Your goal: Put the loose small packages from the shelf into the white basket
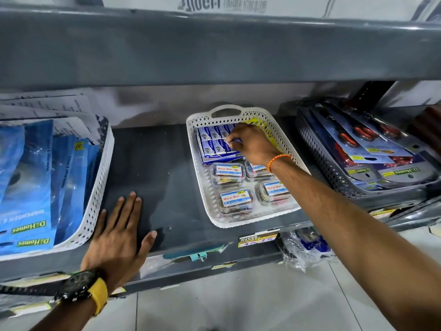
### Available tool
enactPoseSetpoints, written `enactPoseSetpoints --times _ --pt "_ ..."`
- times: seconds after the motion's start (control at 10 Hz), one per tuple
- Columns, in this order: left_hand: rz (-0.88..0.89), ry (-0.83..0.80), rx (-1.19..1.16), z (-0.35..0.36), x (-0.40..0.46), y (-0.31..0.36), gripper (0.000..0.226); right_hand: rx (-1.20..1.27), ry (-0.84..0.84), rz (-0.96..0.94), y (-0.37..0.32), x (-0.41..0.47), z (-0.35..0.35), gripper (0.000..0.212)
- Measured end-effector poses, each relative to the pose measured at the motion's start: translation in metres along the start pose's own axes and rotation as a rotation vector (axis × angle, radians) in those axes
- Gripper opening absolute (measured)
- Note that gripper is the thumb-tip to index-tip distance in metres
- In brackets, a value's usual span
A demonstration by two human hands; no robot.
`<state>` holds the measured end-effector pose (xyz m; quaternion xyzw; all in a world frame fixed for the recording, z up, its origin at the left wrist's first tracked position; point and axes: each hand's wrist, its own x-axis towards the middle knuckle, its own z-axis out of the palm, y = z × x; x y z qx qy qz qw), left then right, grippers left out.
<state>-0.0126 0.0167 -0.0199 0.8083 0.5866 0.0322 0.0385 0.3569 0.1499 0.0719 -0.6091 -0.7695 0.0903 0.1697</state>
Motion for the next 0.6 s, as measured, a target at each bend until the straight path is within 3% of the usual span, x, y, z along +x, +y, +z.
enactPoseSetpoints --times 0.1,0.3,0.6 --pt "-0.007 0.011 -0.002 0.001 0.002 -0.001 0.085 -0.077 0.022 0.008 -0.002 -0.004 0.006 0.019" --pt "-0.020 0.007 -0.011 0.000 0.000 0.002 0.085 -0.266 -0.106 0.053 -0.020 -0.031 0.012 0.041" --pt "-0.027 -0.003 -0.054 -0.044 -0.007 0.034 0.080 -0.249 -0.003 0.028 -0.071 -0.091 -0.015 0.048"
